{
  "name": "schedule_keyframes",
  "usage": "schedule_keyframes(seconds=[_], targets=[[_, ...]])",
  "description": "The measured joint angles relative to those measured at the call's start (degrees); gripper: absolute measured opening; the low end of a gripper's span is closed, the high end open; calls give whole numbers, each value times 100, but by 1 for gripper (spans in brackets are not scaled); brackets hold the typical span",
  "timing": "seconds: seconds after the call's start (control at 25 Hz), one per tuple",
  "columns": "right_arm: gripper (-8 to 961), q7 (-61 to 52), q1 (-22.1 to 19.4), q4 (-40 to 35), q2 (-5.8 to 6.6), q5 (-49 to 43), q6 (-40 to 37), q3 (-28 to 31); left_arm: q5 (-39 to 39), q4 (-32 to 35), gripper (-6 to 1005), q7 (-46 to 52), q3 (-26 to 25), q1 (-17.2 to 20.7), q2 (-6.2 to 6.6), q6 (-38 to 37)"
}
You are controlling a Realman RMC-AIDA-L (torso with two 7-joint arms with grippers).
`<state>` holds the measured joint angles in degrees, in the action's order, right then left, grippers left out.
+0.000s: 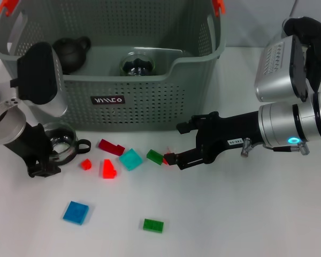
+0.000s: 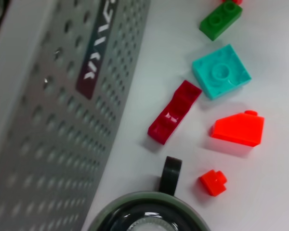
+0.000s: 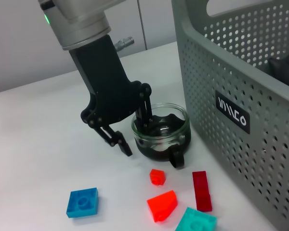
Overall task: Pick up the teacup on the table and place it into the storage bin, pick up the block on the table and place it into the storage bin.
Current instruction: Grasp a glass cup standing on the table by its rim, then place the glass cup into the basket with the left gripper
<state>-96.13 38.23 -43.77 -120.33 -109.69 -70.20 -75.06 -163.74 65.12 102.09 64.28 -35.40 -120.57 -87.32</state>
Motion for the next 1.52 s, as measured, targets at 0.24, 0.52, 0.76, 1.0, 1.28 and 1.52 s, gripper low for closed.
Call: schedule_keyframes(seconds=[0.24, 0.52, 0.76, 1.0, 1.28, 1.52], targets=[[931, 8, 0, 0, 9, 0, 9, 0, 0, -295, 315, 111, 8, -163, 105, -2], [931, 7, -13, -1, 9, 0, 8, 0, 0, -218, 124, 69, -7, -154, 109, -34], [930, 18, -17, -5, 9, 0, 6, 9, 0, -191, 60, 67, -26, -165, 104, -129], [930, 61, -22, -8, 9, 0, 10, 41, 0, -119, 45, 67, -40, -170, 110, -301], [931, 76, -26, -9, 9, 0, 15, 54, 9, 510, 45, 106, -115, -95, 78, -1084], [930, 145, -27, -5, 9, 0, -22, 48, 373, 1121, 46, 90, -810, -309, 4, -2585]])
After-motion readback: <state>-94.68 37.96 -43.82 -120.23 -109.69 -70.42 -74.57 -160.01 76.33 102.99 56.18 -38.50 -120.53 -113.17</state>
